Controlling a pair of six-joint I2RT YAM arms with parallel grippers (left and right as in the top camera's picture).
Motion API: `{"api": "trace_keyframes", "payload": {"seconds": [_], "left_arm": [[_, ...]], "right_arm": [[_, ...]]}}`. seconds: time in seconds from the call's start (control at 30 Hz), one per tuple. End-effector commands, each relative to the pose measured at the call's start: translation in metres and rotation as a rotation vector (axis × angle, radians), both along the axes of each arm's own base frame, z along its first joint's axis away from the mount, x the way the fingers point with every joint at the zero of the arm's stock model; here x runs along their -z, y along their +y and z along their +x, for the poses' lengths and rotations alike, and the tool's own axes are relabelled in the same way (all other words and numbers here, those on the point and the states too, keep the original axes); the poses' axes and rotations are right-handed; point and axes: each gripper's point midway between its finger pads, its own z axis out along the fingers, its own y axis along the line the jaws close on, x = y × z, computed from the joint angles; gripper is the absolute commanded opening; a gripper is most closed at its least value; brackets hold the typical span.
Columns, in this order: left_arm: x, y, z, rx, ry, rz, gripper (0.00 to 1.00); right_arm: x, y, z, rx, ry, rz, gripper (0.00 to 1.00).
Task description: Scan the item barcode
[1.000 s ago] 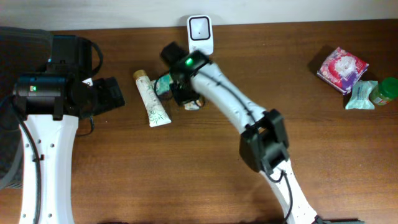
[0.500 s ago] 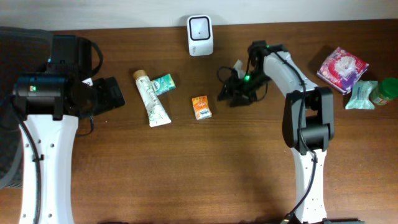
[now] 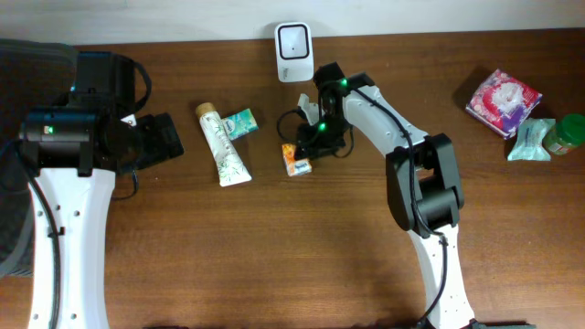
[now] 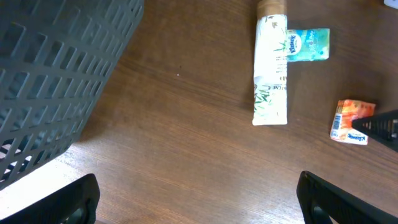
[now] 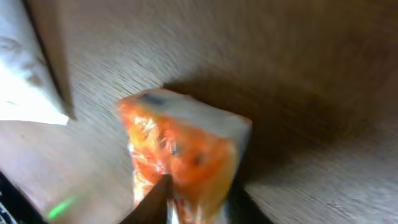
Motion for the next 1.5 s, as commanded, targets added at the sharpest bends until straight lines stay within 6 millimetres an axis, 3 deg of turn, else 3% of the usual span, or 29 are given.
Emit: {"api": "trace_keyframes", "payload": {"seconds": [0.0,0.07,0.1,0.17,0.2,0.23,0.27,0.33,0.43,0.73,0.77,0.83,0.87,0.9,0.97,1.03,1.07,1.13,1.17,1.23,1.33,1.4,1.47], "left_arm": [[-0.005,0.002,-0.001,-0.017,-0.020,-0.002,0.99],[-0.005,0.002,-0.001,-0.017,-0.019,-0.002,0.99],[-0.005,0.002,-0.001,-0.017,-0.019,-0.002,0.99],[-0.005,0.002,-0.001,-0.017,-0.020,-0.002,0.99],[-0.005,0.002,-0.001,-0.017,-0.020,-0.002,0.99],[-0.005,0.002,-0.001,-0.017,-0.019,-0.002,0.99],[-0.005,0.002,-0.001,-0.017,-0.020,-0.002,0.99],[-0.005,0.002,-0.001,-0.017,-0.020,-0.002,0.99],[-0.005,0.002,-0.001,-0.017,-0.020,-0.002,0.99],[-0.005,0.002,-0.001,-0.017,-0.020,-0.002,0.99],[-0.005,0.002,-0.001,-0.017,-0.019,-0.002,0.99],[-0.005,0.002,-0.001,-0.017,-0.019,-0.002,0.99],[-0.005,0.002,-0.001,-0.017,-0.020,-0.002,0.99],[-0.005,0.002,-0.001,-0.017,-0.020,-0.002,0.99],[-0.005,0.002,-0.001,-0.017,-0.019,-0.002,0.99],[-0.005,0.002,-0.001,-0.017,-0.019,-0.002,0.99],[-0.005,0.002,-0.001,-0.017,-0.020,-0.002,0.99],[-0.005,0.002,-0.001,-0.017,-0.020,-0.002,0.99],[-0.005,0.002,-0.001,-0.017,-0.019,-0.002,0.99],[-0.005,0.002,-0.001,-0.017,-0.019,-0.002,0.99],[-0.005,0.002,-0.001,-0.017,-0.020,-0.002,0.99],[-0.005,0.002,-0.001,-0.017,-0.020,-0.002,0.99],[-0.005,0.002,-0.001,-0.017,-0.019,-0.002,0.99]], "right_arm": [[0.008,0.006,-0.011,0.015,0.075,0.057,0.04],[-0.044,0.025,-0.001,-0.020,0.069,0.295,0.04],[-0.069,0.024,0.006,-0.029,0.058,0.382,0.04],[-0.118,0.008,0.020,-0.053,-0.005,0.514,0.04],[-0.151,-0.015,0.029,-0.064,-0.070,0.574,0.04],[-0.161,-0.028,0.032,-0.057,-0.093,0.577,0.04],[-0.176,-0.055,0.037,-0.025,-0.114,0.578,0.04],[-0.190,-0.071,0.035,-0.015,-0.130,0.651,0.04],[-0.216,-0.067,0.031,-0.034,-0.177,0.815,0.04],[-0.214,-0.050,0.035,-0.101,-0.244,0.817,0.04],[-0.193,-0.048,0.047,-0.056,-0.201,0.679,0.04],[-0.132,-0.064,0.079,0.151,-0.163,0.212,0.04],[-0.115,-0.074,0.097,0.212,-0.248,-0.008,0.04],[-0.112,-0.085,0.117,0.256,-0.362,-0.171,0.04],[-0.128,-0.090,0.163,0.281,-0.653,-0.394,0.04],[-0.162,-0.086,0.198,0.231,-0.934,-0.575,0.04],[-0.184,-0.077,0.213,0.198,-1.068,-0.625,0.04],[-0.206,-0.045,0.236,0.060,-1.281,-0.625,0.04],[-0.206,-0.041,0.245,0.051,-1.326,-0.629,0.04],[-0.184,-0.035,0.258,0.025,-1.362,-0.642,0.04],[-0.151,-0.025,0.260,-0.030,-1.324,-0.599,0.04],[-0.153,-0.021,0.260,0.018,-1.319,-0.554,0.04],[-0.181,-0.049,0.262,0.251,-1.310,-0.591,0.04]]}}
